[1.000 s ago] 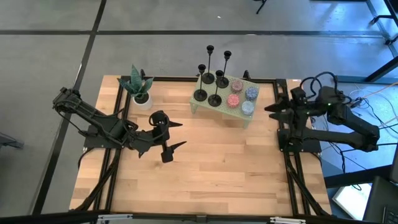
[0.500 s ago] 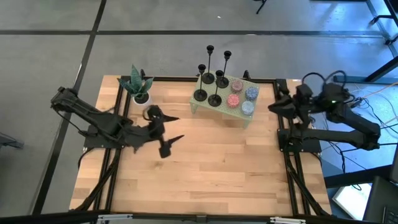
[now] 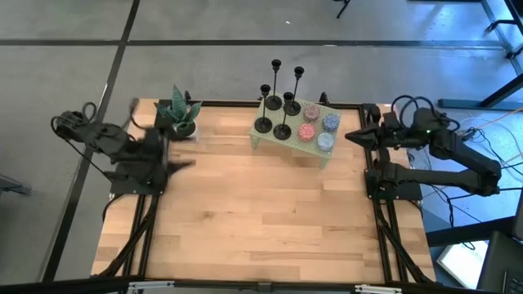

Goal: Pick & Place candle stick holders
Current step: Return to Home Position

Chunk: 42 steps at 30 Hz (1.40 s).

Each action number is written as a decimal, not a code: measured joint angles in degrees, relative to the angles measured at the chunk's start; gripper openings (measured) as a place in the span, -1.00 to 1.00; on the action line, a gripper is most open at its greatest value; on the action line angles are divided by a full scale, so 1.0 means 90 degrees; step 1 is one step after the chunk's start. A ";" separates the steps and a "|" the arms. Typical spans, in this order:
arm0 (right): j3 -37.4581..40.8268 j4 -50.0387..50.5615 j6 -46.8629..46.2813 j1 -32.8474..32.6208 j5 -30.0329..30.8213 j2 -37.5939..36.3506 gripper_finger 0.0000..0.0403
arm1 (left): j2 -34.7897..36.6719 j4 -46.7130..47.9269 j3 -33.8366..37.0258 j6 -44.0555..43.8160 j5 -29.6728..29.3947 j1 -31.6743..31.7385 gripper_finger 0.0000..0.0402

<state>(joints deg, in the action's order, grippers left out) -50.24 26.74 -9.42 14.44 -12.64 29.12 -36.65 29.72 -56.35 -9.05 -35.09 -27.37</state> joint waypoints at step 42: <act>0.3534 -0.3806 -0.0089 -0.0002 -0.1773 -0.0875 -0.91 | 0.3169 -0.0867 0.2961 0.1740 0.1343 0.0518 -0.38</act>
<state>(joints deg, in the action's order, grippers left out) -18.44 -7.52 -10.22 14.41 -28.60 21.24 -8.13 21.91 -29.69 6.61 -23.00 -22.71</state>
